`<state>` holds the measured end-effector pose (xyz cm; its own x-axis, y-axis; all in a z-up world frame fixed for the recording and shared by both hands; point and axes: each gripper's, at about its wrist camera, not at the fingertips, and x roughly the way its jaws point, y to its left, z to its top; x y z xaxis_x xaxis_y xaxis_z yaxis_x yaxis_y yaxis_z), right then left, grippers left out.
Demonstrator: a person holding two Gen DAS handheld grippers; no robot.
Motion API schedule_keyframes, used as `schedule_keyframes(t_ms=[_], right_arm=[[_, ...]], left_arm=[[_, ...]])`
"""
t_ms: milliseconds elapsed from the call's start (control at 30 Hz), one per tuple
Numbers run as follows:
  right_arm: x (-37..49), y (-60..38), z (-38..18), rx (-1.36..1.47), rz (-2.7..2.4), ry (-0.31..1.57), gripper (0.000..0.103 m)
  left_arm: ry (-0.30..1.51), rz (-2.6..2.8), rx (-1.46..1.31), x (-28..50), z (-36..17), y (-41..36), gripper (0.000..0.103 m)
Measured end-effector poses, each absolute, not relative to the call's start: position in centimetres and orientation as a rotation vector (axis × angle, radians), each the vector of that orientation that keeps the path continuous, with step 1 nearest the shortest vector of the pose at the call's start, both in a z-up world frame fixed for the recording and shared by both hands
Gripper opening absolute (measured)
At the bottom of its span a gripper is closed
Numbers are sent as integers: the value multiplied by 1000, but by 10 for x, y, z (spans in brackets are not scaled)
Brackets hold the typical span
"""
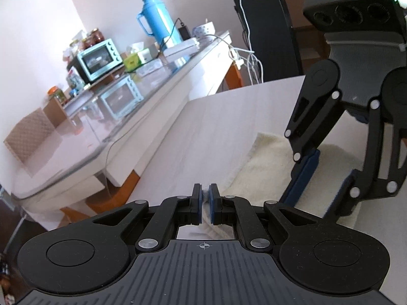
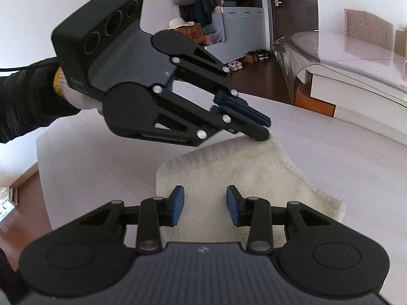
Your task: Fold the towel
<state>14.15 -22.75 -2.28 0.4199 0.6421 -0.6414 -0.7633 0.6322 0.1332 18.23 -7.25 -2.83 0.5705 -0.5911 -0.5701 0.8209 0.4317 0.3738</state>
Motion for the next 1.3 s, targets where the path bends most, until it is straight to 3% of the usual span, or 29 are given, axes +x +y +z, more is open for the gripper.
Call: schedule_keyframes(t_ms=[767,833,867,900,933,1300], right_arm=[[170,-287,-10,-154,594,656,41],[176,-287,-14,-164,607,668,39],[177,-286,-15,-172,612,674,30],[178,-285,-17,-180,618,681,14],[179,-285,-18,-187,619,685,7],[165,-305,-16,-154,584,684,9]], left_arm=[[462,-874,720,194,-41,-79,6],[465,-872,721,194,-40,-79,6],[465,-871,722,194,-41,-80,6],[466,-870,724,194,-41,-80,6],[467,-869,725,194,-41,-80,6],[475,-867,734,194,-40,-83,6]])
